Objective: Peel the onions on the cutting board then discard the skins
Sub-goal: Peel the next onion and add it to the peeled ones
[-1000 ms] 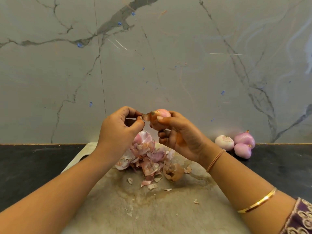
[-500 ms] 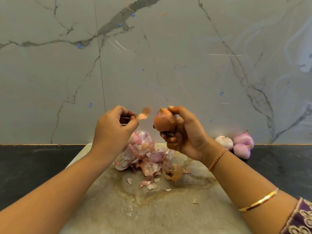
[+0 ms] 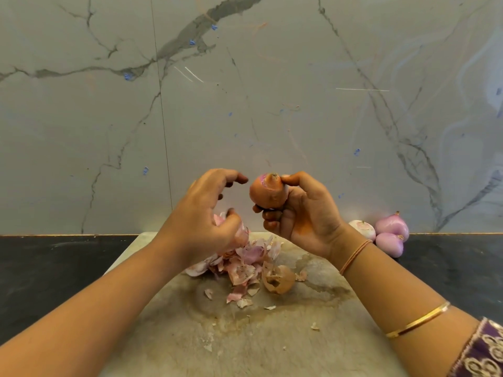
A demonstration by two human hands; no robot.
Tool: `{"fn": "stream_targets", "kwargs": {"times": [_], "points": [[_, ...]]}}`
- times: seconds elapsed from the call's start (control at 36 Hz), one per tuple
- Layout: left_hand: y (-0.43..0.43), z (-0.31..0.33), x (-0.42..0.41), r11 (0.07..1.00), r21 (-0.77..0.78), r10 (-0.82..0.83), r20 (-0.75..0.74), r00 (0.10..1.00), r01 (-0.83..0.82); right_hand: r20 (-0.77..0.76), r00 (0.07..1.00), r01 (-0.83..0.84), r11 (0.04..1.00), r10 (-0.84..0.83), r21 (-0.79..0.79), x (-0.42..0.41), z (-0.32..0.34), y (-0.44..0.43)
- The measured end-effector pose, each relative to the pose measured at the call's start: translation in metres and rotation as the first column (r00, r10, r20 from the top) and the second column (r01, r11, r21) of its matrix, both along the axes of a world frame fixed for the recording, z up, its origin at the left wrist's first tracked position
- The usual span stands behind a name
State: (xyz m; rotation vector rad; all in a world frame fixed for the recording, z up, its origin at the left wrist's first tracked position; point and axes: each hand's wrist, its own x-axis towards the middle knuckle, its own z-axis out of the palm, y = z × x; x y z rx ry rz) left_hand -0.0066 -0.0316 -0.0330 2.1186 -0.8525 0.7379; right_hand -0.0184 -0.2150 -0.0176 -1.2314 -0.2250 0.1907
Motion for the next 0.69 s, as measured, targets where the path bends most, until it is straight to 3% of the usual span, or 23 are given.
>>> {"fn": "stream_targets", "kwargs": {"times": [0.31,0.56,0.69], "points": [[0.0005,0.0018,0.0003,0.979,-0.040,-0.195,0.125,0.973,0.201,0.059,0.991,-0.118,0.989,0.123,-0.087,-0.0026,-0.0037,0.0023],[0.0028,0.0029,0.0030,0.998,0.016,-0.058,0.252,0.966,0.056,0.097,0.993,-0.066,0.998,0.068,-0.025,-0.0003,-0.0031,0.0020],[0.0028,0.0032,0.0046,1.000,0.020,-0.004,0.296,0.955,-0.002,0.169,0.985,-0.008,0.986,0.037,-0.168,-0.0010,-0.0041,0.0056]]}}
